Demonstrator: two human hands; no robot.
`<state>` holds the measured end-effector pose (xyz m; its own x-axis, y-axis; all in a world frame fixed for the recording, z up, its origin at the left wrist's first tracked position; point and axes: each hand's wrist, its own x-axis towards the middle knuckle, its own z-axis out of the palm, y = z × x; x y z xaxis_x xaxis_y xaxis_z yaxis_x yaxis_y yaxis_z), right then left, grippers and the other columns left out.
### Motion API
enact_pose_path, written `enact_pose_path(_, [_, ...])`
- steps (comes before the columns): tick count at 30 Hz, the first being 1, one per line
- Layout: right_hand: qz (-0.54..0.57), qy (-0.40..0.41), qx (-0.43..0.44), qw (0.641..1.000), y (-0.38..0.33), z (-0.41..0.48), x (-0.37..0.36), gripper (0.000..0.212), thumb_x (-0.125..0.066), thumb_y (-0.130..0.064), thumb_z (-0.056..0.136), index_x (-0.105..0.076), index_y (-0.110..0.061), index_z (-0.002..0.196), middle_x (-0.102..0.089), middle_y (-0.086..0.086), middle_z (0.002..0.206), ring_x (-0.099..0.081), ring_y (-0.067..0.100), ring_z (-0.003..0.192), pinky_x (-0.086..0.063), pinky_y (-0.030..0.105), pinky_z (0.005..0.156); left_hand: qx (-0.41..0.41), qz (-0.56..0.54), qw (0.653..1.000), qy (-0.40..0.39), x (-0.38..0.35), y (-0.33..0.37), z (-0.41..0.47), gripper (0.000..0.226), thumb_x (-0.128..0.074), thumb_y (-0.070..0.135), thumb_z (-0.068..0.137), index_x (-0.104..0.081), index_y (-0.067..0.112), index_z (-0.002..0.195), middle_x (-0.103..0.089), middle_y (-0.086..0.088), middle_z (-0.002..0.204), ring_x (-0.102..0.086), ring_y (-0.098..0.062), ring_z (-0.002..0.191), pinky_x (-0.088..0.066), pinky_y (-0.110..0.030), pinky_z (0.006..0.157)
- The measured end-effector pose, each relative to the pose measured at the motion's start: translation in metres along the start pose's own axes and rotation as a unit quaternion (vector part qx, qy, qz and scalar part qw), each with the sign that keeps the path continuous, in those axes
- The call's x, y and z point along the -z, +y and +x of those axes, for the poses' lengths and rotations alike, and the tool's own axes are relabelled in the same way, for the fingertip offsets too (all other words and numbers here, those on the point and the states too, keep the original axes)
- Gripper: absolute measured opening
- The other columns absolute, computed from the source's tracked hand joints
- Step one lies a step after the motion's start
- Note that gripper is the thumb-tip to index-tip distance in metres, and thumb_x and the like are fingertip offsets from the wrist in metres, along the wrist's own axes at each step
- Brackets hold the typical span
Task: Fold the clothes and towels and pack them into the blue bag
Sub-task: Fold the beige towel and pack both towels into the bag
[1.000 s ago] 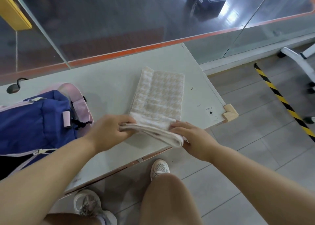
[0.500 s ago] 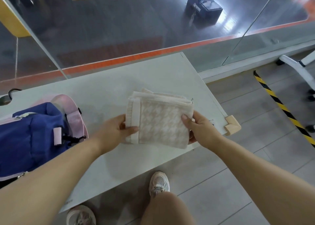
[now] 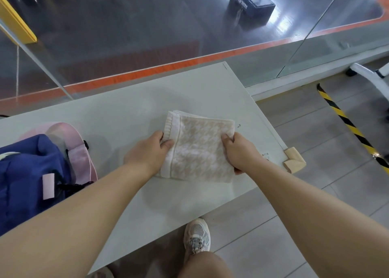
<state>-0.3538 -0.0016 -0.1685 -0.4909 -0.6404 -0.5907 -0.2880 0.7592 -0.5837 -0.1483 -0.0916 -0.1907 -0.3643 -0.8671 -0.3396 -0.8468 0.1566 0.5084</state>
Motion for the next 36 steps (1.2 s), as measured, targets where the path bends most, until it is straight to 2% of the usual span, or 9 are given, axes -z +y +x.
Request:
enact_pose_path(4, [-0.114,0.102,0.015,0.988,0.0,0.0,-0.002,0.037,-0.04,-0.046,0.095,-0.042,-0.011,0.106,-0.059,0.008,0.1,-0.06,0.03,0.084,-0.047,0.037,0.065,-0.031,0.023,0.992,0.121,-0.003,0.004,-0.013,0.033,-0.055,0.044,0.088,-0.042,0.015,0.095,-0.057,-0.01,0.096,-0.054,-0.034,0.091,-0.045,-0.041,0.075])
enact_pose_path(7, [-0.191,0.182,0.094,0.96,0.005,-0.013,0.0,0.041,-0.048,-0.042,0.093,-0.038,-0.012,0.12,-0.053,0.009,0.116,-0.052,0.033,0.104,-0.04,0.039,0.076,-0.215,0.053,0.949,0.223,-0.005,-0.007,-0.023,0.043,-0.059,0.044,0.081,-0.045,0.009,0.101,-0.046,-0.014,0.105,-0.045,-0.032,0.095,-0.033,-0.038,0.087])
enact_pose_path(11, [-0.292,0.205,0.395,0.846,0.031,-0.038,-0.014,0.051,-0.055,-0.05,0.083,-0.054,-0.011,0.116,-0.056,0.012,0.114,-0.051,0.034,0.102,-0.046,0.042,0.084,-0.354,0.162,0.913,0.124,-0.014,-0.024,-0.031,0.057,-0.049,0.055,0.073,-0.046,0.016,0.115,-0.045,-0.004,0.122,-0.044,-0.03,0.109,-0.037,-0.038,0.095])
enact_pose_path(14, [-0.4,0.125,0.423,0.803,0.055,-0.042,-0.027,0.066,-0.055,-0.058,0.079,-0.051,-0.01,0.125,-0.055,0.01,0.126,-0.053,0.033,0.113,-0.049,0.043,0.09,-0.366,0.252,0.894,0.063,-0.021,-0.034,-0.029,0.07,-0.042,0.054,0.072,-0.041,0.013,0.129,-0.055,-0.008,0.132,-0.036,-0.026,0.121,-0.035,-0.039,0.102])
enact_pose_path(17, [-0.398,0.124,0.401,0.816,0.064,-0.04,-0.032,0.073,-0.076,-0.042,0.073,-0.05,0.0,0.127,-0.057,0.016,0.128,-0.057,0.034,0.116,-0.051,0.041,0.09,-0.377,0.248,0.889,0.073,-0.022,-0.034,-0.026,0.056,-0.042,0.037,0.079,-0.049,0.006,0.126,-0.061,-0.014,0.126,-0.048,-0.031,0.118,-0.038,-0.04,0.101])
enact_pose_path(23, [-0.382,0.139,0.407,0.818,0.056,-0.044,-0.029,0.053,-0.079,-0.024,0.067,-0.06,-0.005,0.113,-0.067,0.01,0.111,-0.067,0.032,0.094,-0.055,0.039,0.066,-0.363,0.212,0.906,0.056,-0.005,-0.008,-0.041,0.036,-0.04,0.028,0.074,-0.066,0.009,0.087,-0.07,-0.009,0.08,-0.065,-0.031,0.067,-0.049,-0.033,0.057])
enact_pose_path(27, [-0.33,0.008,0.363,0.871,0.04,-0.063,-0.005,0.044,-0.052,-0.034,0.093,-0.044,-0.019,0.133,-0.062,0.001,0.115,-0.055,0.025,0.106,-0.043,0.036,0.085,-0.259,0.115,0.959,-0.01,0.012,-0.011,-0.056,0.035,-0.036,0.045,0.079,-0.057,0.023,0.096,-0.064,-0.001,0.08,-0.058,-0.026,0.072,-0.041,-0.033,0.06])
enact_pose_path(30, [-0.277,-0.097,0.273,0.916,0.034,-0.076,0.008,0.04,-0.054,-0.038,0.092,-0.041,-0.026,0.128,-0.054,-0.006,0.079,-0.052,0.015,0.076,-0.04,0.03,0.068,-0.202,0.048,0.977,-0.05,0.015,-0.016,-0.074,0.034,-0.044,0.057,0.078,-0.051,0.029,0.096,-0.057,0.007,0.074,-0.056,-0.021,0.07,-0.035,-0.028,0.055])
enact_pose_path(36, [-0.185,-0.108,0.221,0.951,0.032,-0.072,0.008,0.035,-0.056,-0.038,0.09,-0.045,-0.026,0.12,-0.059,-0.006,0.111,-0.057,0.018,0.092,-0.047,0.033,0.078,-0.139,-0.056,0.987,-0.065,0.014,-0.023,-0.083,0.07,-0.055,0.083,0.05,-0.05,0.037,0.104,-0.06,0.018,0.089,-0.057,-0.001,0.078,-0.043,-0.022,0.066])
